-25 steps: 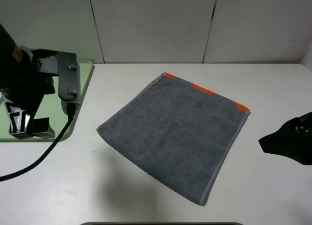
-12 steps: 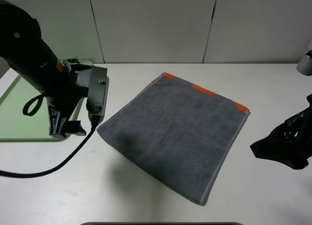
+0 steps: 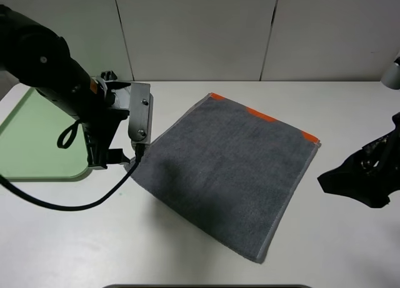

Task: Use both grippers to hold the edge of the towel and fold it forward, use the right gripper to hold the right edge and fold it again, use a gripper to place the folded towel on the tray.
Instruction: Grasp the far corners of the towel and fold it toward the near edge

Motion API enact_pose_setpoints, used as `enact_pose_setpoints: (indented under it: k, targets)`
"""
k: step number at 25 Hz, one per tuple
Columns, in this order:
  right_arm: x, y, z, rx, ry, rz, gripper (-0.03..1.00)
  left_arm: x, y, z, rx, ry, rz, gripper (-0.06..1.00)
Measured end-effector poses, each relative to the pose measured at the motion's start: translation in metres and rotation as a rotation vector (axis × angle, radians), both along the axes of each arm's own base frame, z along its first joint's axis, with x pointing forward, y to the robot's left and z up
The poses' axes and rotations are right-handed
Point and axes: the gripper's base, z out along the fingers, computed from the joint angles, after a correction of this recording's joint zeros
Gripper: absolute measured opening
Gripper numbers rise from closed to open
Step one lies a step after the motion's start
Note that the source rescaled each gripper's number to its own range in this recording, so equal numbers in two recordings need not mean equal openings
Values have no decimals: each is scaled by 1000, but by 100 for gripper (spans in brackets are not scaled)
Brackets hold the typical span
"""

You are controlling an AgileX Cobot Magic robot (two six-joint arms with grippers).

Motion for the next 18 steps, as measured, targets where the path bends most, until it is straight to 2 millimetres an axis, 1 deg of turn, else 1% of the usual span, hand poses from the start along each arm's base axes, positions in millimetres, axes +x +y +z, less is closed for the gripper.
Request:
enact_pose_setpoints:
  k: [3, 8, 10, 14, 18]
  targets:
    - [0, 0, 0, 2, -2, -1, 100, 5, -3, -11, -3, 1, -3, 97]
    - [0, 1, 0, -9, -14, 33, 100, 10, -7, -33, 14, 33, -7, 99]
    - [1, 2, -1, -9, -12, 51, 100, 11, -8, -39, 21, 44, -7, 99]
    - [10, 9, -11, 0, 51, 81, 100, 12, -8, -42, 31, 40, -37, 99]
    - [19, 28, -26, -28, 85, 176, 100, 12, -8, -41, 47, 29, -84, 99]
